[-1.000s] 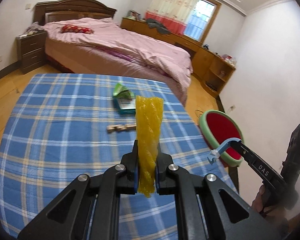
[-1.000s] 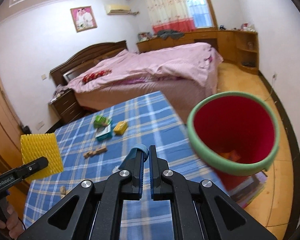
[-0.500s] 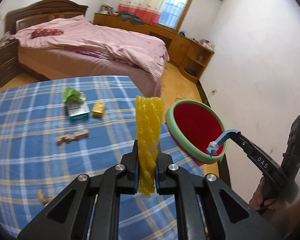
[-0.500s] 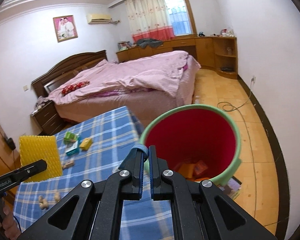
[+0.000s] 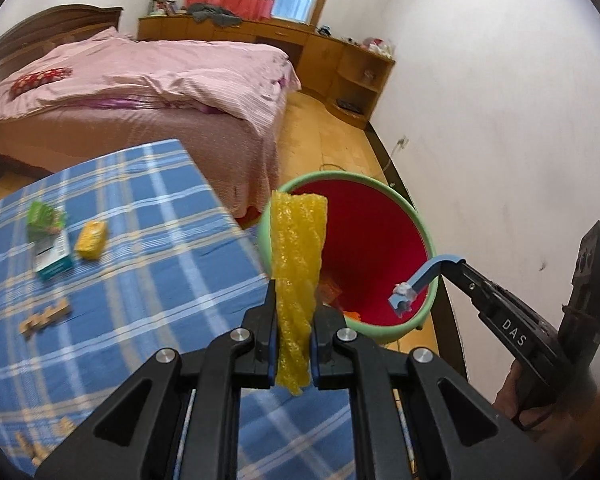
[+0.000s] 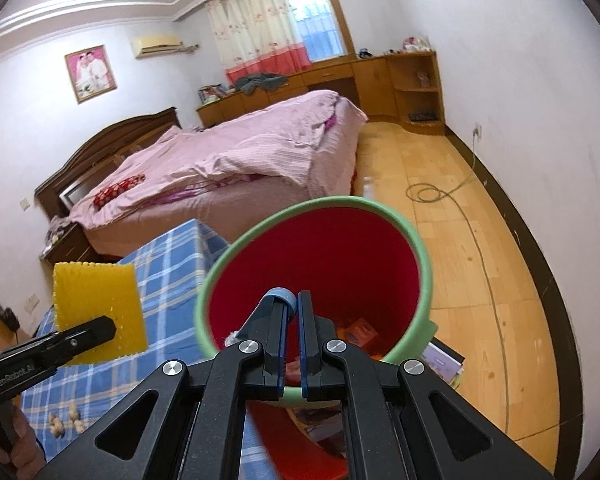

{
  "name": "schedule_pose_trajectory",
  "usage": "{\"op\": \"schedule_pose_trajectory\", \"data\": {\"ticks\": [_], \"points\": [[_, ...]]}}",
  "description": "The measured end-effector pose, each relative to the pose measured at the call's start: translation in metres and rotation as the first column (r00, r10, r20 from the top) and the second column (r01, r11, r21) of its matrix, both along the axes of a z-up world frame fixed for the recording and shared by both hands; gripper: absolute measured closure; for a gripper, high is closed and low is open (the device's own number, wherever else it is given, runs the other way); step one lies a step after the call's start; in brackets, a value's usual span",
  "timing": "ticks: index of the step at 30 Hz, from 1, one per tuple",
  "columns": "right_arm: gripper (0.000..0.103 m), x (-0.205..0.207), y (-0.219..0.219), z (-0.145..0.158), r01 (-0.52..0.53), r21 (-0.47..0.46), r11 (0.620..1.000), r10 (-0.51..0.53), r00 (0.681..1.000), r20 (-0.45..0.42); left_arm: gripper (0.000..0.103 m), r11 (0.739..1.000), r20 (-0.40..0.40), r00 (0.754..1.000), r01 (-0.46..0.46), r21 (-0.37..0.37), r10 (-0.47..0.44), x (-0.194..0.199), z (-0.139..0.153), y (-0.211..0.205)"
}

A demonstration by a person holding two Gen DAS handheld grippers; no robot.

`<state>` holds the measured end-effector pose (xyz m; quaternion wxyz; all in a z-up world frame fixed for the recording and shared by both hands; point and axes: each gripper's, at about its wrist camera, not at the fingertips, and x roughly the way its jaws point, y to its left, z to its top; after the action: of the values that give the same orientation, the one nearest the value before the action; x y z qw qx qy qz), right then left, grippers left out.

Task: Collect trash
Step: 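Carry the foam net and blue clip over the red bin and release both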

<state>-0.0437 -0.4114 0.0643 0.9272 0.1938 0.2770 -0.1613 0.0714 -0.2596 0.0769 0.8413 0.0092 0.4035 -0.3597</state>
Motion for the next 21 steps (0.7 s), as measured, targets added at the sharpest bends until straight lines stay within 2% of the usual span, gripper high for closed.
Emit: {"op": "schedule_pose_trajectory", "data": {"ticks": [10, 17, 20, 21], "points": [[0.098, 0.008, -0.033, -0.028, 0.048, 0.038, 0.998, -0.046, 0.998, -0.037, 0.093, 0.998, -0.037, 0.998, 0.051, 0.033, -0.05, 0.019, -0.033, -0.06], [0.095, 0.014, -0.036, -0.04, 0.046, 0.055, 0.997, -0.042, 0.997, -0.061, 0.092, 0.997, -0.059, 0.996, 0.072, 0.023, -0.071, 0.021, -0.044, -0.067], [0.095, 0.015, -0.036, -0.042, 0.042, 0.068, 0.997, -0.037, 0.997, -0.071, 0.081, 0.997, -0.059, 0.995, 0.075, 0.014, -0.074, 0.019, -0.042, -0.066], [0.094, 0.015, -0.037, -0.043, 0.041, 0.072, 0.997, -0.036, 0.997, -0.068, 0.071, 0.997, -0.052, 0.996, 0.076, 0.012, -0.075, 0.018, -0.04, -0.066]]}}
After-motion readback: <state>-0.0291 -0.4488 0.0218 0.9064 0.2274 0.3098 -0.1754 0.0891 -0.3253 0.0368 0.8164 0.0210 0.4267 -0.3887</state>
